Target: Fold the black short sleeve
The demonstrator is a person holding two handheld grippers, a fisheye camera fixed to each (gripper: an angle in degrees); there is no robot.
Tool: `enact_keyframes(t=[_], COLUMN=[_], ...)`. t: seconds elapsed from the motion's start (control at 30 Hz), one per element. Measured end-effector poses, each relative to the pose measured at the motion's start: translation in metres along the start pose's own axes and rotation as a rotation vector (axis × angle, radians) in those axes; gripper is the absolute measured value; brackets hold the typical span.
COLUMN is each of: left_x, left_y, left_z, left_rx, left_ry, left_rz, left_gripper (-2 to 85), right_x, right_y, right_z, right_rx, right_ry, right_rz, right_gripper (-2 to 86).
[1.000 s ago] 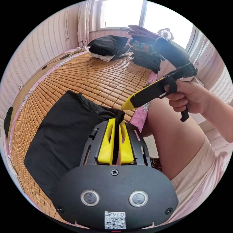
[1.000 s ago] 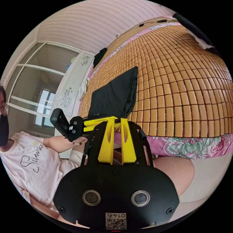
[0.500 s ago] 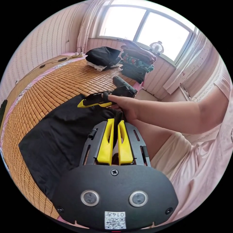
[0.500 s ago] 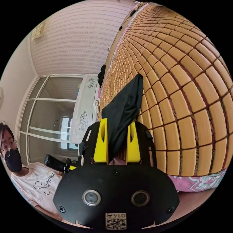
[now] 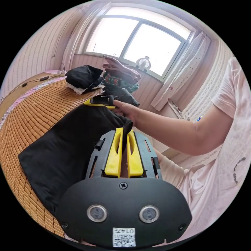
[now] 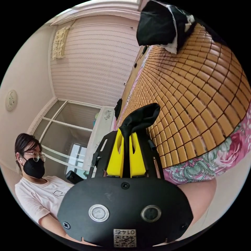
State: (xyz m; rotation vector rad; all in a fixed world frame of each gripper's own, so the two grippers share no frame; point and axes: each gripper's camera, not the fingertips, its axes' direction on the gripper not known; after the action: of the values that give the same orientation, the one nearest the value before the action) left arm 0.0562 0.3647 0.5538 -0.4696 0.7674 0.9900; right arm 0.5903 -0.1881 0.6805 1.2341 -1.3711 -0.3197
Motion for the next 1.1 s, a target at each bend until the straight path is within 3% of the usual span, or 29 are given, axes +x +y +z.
enact_keyframes(t=[0.1,0.23,0.43,0.57,0.9,1.1], left_x=[-0.008,-0.032,-0.102,-0.145,-0.150,-0.145], left_y=[0.002,0.022,0.096,0.128,0.115,0.096], left_z=[-0.012,-0.046,-0.094,-0.101,-0.113,-0.122], left_rx=[0.057,0.107,0.038,0.006,0.061,0.084], left_ry=[0.012,-0.029,-0.268,-0.221,-0.181,-0.184], left_rz=[-0.045,-0.157,-0.483,-0.673,-0.650,-0.577], left_gripper=[-0.6,-0.5,-0.3,0.0,0.2,-0.1], right_x=[-0.061,-0.140,-0.177,-0.198,-0.223,-0.239], right_y=[-0.022,-0.035,-0.019,-0.027,-0.055,-0.059], right_z=[0.022,0.125,0.286,0.302,0.382,0.364], right_rx=[-0.126,-0.406,-0.669,-0.670,-0.759,-0.746], right_ry=[0.162,0.330,0.502,0.536,0.667,0.631], right_rz=[-0.156,-0.367,-0.507,-0.570,-0.680,-0.648], right_gripper=[2.3,3.8,8.3,8.0,10.3,3.3])
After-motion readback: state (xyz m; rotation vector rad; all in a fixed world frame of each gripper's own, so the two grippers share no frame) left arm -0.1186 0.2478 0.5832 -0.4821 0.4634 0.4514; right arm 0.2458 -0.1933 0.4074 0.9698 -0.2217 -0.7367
